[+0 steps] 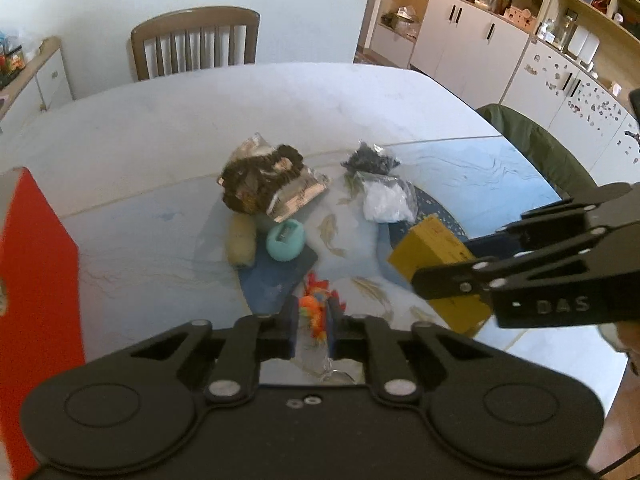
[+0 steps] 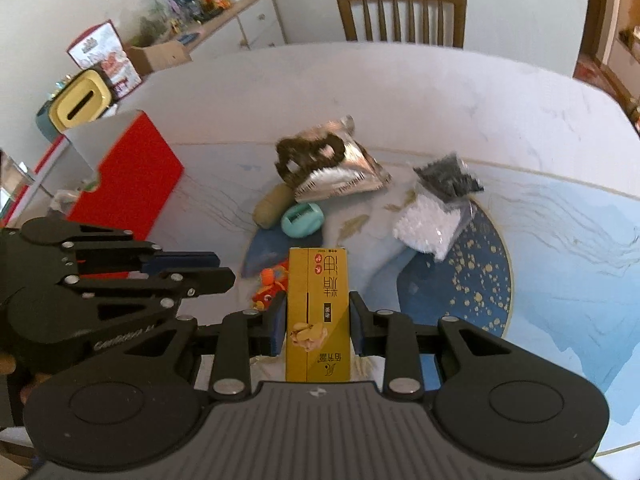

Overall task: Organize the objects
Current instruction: 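Grasp the yellow snack box with right gripper while left reaches the red toy keychain, then close the left gripper on the red toy keychain while right holds the snack box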

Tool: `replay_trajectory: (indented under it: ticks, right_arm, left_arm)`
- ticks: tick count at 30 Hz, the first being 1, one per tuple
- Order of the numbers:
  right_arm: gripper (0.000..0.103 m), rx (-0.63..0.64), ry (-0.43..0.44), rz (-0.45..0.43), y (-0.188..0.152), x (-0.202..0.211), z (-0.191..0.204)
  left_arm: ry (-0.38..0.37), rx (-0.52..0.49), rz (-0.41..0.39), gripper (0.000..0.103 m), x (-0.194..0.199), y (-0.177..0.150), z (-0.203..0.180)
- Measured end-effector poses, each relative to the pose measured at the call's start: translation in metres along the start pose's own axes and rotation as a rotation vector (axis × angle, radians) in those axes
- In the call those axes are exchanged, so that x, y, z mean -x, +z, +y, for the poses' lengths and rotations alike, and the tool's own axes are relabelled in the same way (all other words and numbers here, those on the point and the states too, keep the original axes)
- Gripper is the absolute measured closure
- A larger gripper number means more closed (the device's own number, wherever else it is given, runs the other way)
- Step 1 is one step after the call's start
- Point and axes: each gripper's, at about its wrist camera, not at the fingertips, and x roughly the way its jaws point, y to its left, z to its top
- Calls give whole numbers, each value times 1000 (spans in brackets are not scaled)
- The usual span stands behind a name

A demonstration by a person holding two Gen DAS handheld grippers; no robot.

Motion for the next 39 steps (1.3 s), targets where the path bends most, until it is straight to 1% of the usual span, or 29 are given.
replay_trajectory:
  ticks: [2, 5, 8, 10, 11, 13, 14, 15, 16, 25, 27, 31, 33, 39]
  right_arm:
    - [73, 12, -5, -12, 0, 4, 3]
    - [73, -3, -20, -9, -3, 6, -1]
    - [73, -27, -23, 3, -10, 6, -5]
    - [73, -40, -26, 8, -16, 6, -7]
    - [73, -44, -27, 8, -18, 7, -8]
    - [73, -54, -29, 7, -21, 9, -11]
    - [73, -60, -31, 7, -23, 10, -13]
    - [73, -67, -33, 7, -25, 11, -15]
    - [73, -74, -35, 7, -26, 12, -17]
    - [73, -122, -64, 18, -41, 16, -37]
    - [73, -124, -63, 20, -43, 16, -40]
    - [73, -120, -62, 20, -44, 17, -45]
    - [73, -118, -60, 22, -44, 16, -46]
    - [73, -111, -61, 28, -46, 14, -49]
  left_arm:
    - [3, 3, -2, 95, 2, -1, 4]
    - [11, -5, 6, 94, 1, -4, 8]
    - [-3, -7, 16, 84, -1, -9, 11]
    - [-19, -15, 20, 82, -4, -11, 10]
    - [-21, -29, 18, 77, -7, -11, 8]
    - [-23, -62, 20, 64, -14, -11, 2]
    - [-23, -72, 17, 47, -17, -11, 0]
    - [-12, -81, 7, 34, -20, -11, -2]
    - [-2, -87, -4, 32, -23, -11, -3]
    - [25, -105, 24, 48, -58, -10, -15]
    - [30, -104, 33, 55, -63, -11, -17]
    - [50, -108, 25, 59, -66, -11, -20]
    - [59, -104, 20, 67, -67, -9, -22]
    - [69, -120, 16, 68, -66, -10, -27]
